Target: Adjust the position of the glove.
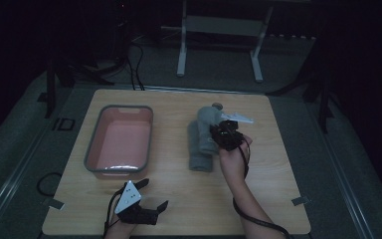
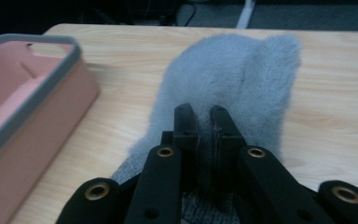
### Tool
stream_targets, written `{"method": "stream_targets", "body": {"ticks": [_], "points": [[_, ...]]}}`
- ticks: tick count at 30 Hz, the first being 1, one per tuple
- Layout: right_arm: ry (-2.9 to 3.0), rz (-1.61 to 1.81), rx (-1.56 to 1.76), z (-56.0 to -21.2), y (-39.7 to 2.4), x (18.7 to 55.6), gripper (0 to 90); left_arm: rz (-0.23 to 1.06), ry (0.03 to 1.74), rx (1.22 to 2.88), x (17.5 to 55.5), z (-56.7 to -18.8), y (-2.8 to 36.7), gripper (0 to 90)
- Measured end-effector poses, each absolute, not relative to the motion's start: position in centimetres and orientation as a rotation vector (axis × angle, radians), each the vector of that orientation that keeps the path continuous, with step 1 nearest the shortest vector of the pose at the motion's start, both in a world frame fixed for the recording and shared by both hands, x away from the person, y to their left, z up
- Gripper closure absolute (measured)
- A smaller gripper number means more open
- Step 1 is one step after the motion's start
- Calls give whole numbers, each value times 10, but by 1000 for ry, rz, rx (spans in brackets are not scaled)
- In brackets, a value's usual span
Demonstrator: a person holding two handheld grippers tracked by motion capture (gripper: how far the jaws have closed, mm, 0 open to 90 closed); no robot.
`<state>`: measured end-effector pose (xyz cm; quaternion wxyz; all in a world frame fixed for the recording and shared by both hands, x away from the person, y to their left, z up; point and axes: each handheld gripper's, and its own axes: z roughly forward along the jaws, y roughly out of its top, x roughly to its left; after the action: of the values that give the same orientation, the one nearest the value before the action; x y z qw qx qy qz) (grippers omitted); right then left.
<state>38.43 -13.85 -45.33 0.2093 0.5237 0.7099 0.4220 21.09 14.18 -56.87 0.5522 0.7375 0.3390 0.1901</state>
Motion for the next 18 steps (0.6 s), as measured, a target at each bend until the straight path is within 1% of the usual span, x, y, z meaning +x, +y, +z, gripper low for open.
{"method": "stream_targets", "body": {"ticks": [1, 7, 16, 18], "points": [[1995, 1156, 1440, -458, -130, 383, 837, 448, 801, 1740, 211, -569, 142, 14], [2030, 1124, 1455, -476, -117, 384, 837, 450, 800, 1740, 210, -568, 142, 15], [2060, 1085, 1527, -505, -117, 387, 833, 443, 796, 1742, 210, -568, 141, 15], [2062, 1091, 1527, -511, -116, 387, 814, 443, 793, 1746, 210, -568, 141, 14]]}}
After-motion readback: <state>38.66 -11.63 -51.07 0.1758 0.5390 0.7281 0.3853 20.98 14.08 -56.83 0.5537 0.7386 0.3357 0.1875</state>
